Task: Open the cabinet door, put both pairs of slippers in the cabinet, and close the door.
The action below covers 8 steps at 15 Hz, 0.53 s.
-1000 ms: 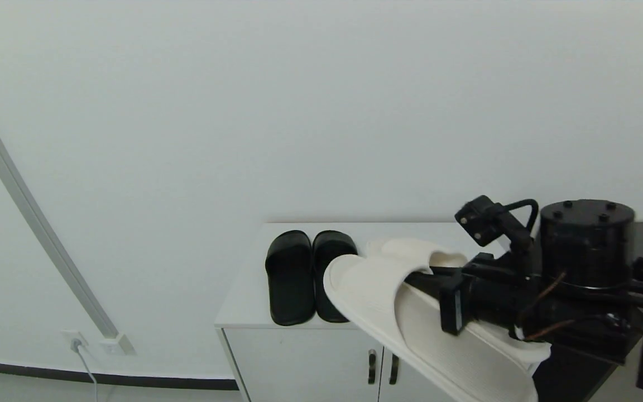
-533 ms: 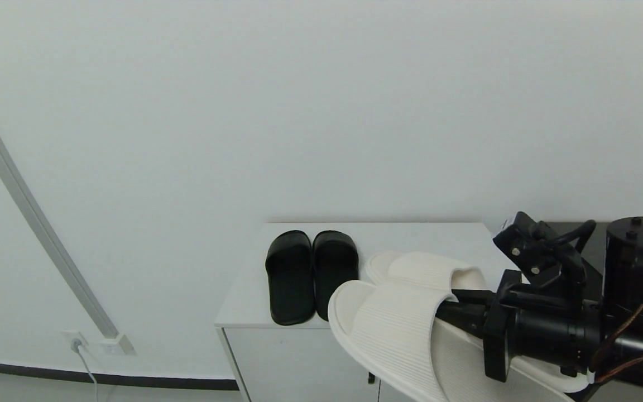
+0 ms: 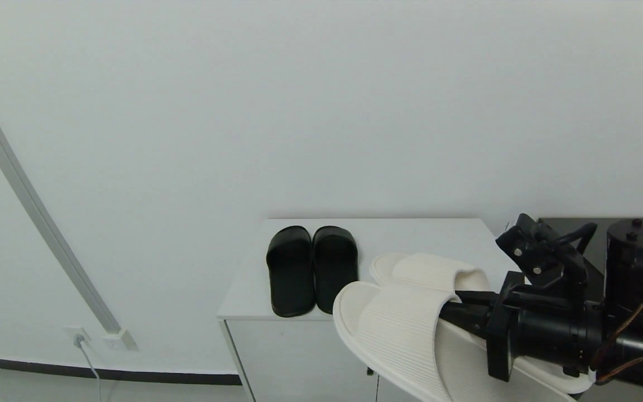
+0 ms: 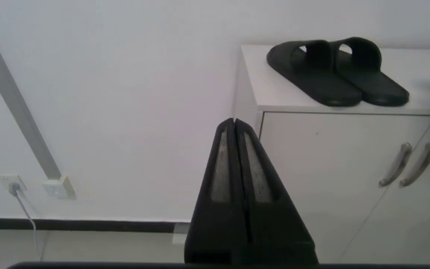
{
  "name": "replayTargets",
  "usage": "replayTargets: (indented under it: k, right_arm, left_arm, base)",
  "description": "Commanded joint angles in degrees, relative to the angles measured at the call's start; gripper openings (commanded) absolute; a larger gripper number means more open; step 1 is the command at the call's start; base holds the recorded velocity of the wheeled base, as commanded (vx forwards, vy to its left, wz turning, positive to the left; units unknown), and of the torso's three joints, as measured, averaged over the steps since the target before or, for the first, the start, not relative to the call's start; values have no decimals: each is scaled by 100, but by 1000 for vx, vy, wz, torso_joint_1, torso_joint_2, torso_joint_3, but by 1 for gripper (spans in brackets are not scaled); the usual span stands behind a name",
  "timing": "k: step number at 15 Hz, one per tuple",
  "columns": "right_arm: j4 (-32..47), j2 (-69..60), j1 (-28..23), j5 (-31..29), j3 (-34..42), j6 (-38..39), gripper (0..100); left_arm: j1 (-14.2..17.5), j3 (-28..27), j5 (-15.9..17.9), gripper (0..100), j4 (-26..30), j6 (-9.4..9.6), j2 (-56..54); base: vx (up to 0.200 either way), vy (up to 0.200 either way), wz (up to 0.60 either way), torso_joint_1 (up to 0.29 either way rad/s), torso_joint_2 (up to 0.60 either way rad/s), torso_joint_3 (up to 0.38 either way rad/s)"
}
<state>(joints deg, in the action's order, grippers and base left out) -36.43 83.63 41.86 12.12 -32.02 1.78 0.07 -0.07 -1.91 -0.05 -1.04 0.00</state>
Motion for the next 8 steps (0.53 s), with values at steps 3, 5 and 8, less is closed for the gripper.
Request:
replayTargets:
  k: [3, 5, 8]
  right_arm:
    - [-5, -4, 6, 115, 65, 7, 0]
    - [-14, -40, 6, 124, 161, -29, 0]
    - [-14, -40, 6, 133, 179, -29, 0]
  left_arm:
    - [1, -1, -2, 0, -4, -2, 9]
    - [1, -1, -2, 0, -4, -11, 9]
    - [1, -1, -2, 0, -4, -11, 9]
  base:
    - [-200, 0, 0, -10, -7, 5]
    - [0, 0, 0, 0, 0, 0]
    - [0, 0, 0, 0, 0, 0]
